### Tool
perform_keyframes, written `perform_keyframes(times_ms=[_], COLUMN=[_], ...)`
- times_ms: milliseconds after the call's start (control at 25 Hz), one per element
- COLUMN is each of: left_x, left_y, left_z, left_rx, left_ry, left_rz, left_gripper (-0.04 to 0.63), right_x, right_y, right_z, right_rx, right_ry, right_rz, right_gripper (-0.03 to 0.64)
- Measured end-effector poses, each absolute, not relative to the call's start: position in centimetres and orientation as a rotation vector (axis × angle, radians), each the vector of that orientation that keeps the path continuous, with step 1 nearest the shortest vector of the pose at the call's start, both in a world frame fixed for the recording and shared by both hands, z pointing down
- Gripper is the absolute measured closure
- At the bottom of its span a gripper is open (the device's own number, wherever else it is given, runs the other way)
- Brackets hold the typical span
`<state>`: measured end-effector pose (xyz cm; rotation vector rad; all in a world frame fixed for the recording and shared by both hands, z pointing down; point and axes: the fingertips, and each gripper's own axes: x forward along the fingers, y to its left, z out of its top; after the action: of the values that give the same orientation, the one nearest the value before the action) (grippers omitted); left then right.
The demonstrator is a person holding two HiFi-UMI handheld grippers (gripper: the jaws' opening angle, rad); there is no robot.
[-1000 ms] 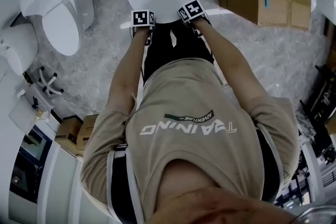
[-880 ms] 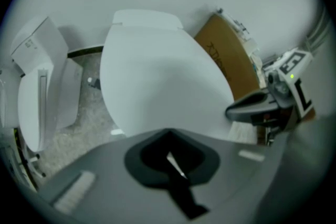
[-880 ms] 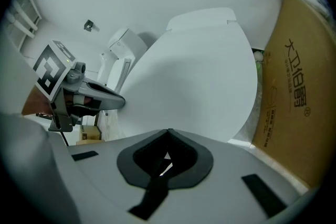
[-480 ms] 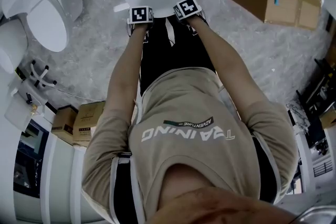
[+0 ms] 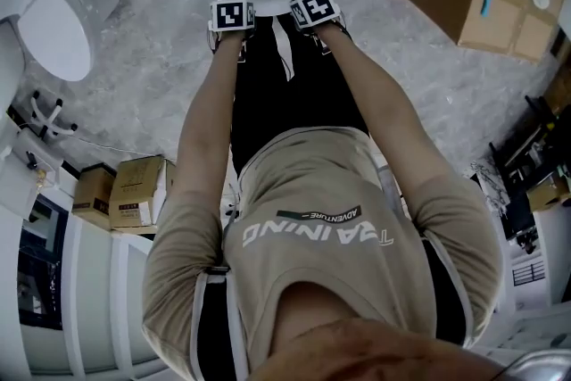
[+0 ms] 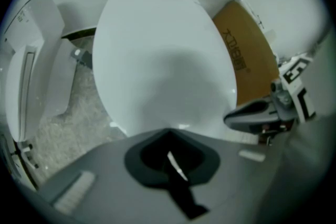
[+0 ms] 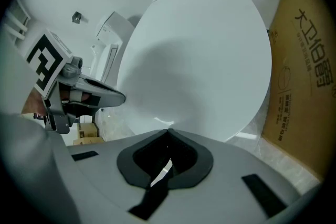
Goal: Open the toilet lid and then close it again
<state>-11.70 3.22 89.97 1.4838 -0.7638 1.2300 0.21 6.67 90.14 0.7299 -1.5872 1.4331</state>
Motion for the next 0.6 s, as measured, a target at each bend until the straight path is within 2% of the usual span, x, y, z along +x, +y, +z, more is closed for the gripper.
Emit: perform_keyframes(times_ms=[600], left_x=[-11.9], left_y=[4.9], left_z=[92.6], left_rx=[1.445], left_ry=[-0.692], left_rz=[1.298], left_gripper=[0.594], right_x=[-0.4], right_y=[7.3], right_z=[93.0], right_rx=[0.687], right_ry=[-1.546], right_rz=[1.49], right_gripper=[0.606])
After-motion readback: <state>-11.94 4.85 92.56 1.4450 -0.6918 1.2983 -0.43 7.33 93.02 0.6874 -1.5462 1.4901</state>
